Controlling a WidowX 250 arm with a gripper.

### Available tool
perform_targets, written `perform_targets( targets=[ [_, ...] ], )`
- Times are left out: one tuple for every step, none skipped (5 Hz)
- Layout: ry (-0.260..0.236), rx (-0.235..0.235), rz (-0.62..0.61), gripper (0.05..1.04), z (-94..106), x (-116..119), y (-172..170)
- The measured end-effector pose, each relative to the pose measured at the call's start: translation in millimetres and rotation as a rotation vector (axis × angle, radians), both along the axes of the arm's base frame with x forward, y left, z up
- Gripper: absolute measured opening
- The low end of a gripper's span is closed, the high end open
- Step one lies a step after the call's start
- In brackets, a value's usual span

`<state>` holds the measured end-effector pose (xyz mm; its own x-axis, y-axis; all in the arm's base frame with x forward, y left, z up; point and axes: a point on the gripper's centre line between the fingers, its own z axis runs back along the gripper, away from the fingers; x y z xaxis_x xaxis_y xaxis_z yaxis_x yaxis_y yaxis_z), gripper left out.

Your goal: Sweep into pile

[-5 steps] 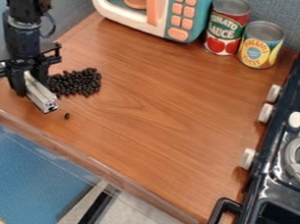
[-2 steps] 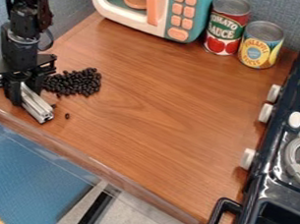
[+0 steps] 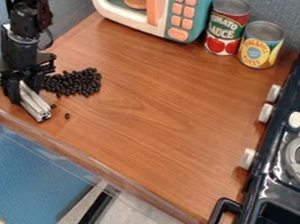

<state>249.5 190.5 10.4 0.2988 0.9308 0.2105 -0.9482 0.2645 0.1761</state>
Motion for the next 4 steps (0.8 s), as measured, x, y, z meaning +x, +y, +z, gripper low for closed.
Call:
perform_targets(
  targets=[
    [-0.001,0.007,-0.014,0.393,-0.7,2.4,-1.4],
    [-0.003,0.019,-0.02,0.393,-1.6,7.3,-2.7],
    [-0.003,0.027,-0.025,0.393,-2.9,11.6,-4.6],
    [-0.002,0.03,-0.031,0.393,-3.0,14.3,-4.9]
  ],
)
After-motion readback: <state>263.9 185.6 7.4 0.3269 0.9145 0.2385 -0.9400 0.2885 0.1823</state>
